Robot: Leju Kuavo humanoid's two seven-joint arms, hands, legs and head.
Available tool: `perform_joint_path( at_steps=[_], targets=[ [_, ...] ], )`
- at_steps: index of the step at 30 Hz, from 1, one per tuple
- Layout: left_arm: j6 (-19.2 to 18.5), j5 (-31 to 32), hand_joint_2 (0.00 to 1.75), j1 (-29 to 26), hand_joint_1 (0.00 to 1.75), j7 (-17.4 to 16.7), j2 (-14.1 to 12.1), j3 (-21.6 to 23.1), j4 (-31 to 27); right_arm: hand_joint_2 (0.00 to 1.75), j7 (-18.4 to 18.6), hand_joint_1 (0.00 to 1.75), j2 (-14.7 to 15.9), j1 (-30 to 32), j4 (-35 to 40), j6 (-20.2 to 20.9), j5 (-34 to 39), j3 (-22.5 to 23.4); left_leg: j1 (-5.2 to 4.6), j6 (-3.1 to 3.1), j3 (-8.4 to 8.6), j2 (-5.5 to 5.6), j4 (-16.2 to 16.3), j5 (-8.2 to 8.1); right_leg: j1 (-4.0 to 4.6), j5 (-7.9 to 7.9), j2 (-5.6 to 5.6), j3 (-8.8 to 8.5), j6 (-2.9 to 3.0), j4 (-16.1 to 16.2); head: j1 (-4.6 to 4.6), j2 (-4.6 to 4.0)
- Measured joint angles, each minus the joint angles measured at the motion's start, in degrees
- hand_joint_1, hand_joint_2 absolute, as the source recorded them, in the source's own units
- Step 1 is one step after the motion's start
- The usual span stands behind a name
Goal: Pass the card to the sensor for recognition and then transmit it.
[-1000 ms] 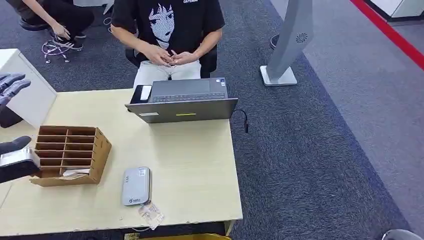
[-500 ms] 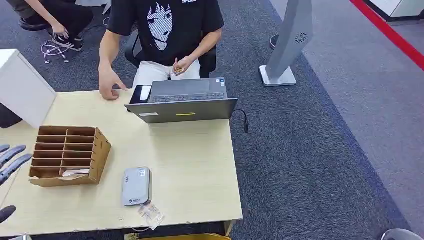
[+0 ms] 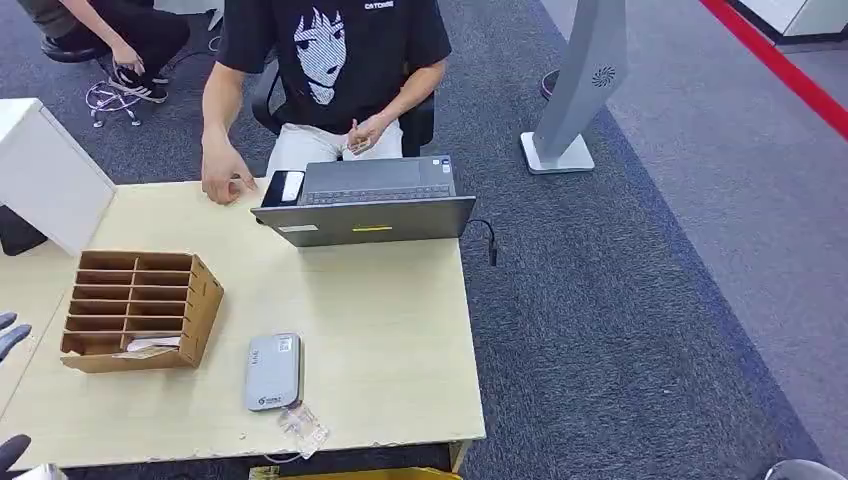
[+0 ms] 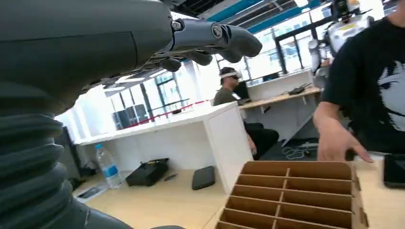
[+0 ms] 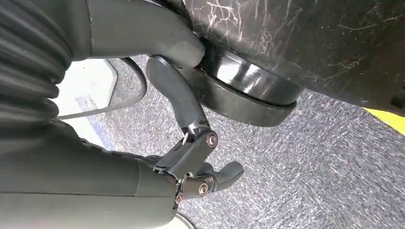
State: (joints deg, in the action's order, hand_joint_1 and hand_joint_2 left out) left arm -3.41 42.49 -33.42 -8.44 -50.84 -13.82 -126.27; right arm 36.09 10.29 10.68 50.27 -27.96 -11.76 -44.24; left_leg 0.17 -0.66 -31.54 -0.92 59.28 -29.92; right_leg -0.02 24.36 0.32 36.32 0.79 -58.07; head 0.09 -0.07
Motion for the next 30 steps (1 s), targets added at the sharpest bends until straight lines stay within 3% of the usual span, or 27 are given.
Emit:
perform_joint_path(
  at_steps=[8,16,30],
  targets=[
    [-1.82,-0.88,1.75,5.42,0.0,-0.35,2.83,1.58,4.95,1.75,-0.88,0.0,0.0,-0.03,0.0,0.18,0.0,0.04,0.0,-0.02,0.0,0.04,0.0,0.02,0.0,0.0,-0.02,-0.01,0.0,0.0,0.02,-0.02],
    [-1.55,0.11,1.75,16.63,0.0,2.08,8.72,6.45,15.43,1.75,-2.91,0.0,-0.02,-0.81,-0.61,1.07,0.11,0.07,0.0,-0.02,0.0,0.15,0.01,0.06,0.0,-0.02,-0.1,-0.05,0.0,0.0,0.02,-0.02],
    [-3.17,0.28,1.75,24.78,0.0,2.1,11.74,11.15,22.97,1.75,-4.59,0.0,-0.33,-2.1,-2.05,1.27,0.24,0.09,-0.01,-0.02,0.01,0.15,0.01,0.06,0.01,-0.03,-0.1,-0.02,0.02,0.0,0.02,0.0]
  ],
)
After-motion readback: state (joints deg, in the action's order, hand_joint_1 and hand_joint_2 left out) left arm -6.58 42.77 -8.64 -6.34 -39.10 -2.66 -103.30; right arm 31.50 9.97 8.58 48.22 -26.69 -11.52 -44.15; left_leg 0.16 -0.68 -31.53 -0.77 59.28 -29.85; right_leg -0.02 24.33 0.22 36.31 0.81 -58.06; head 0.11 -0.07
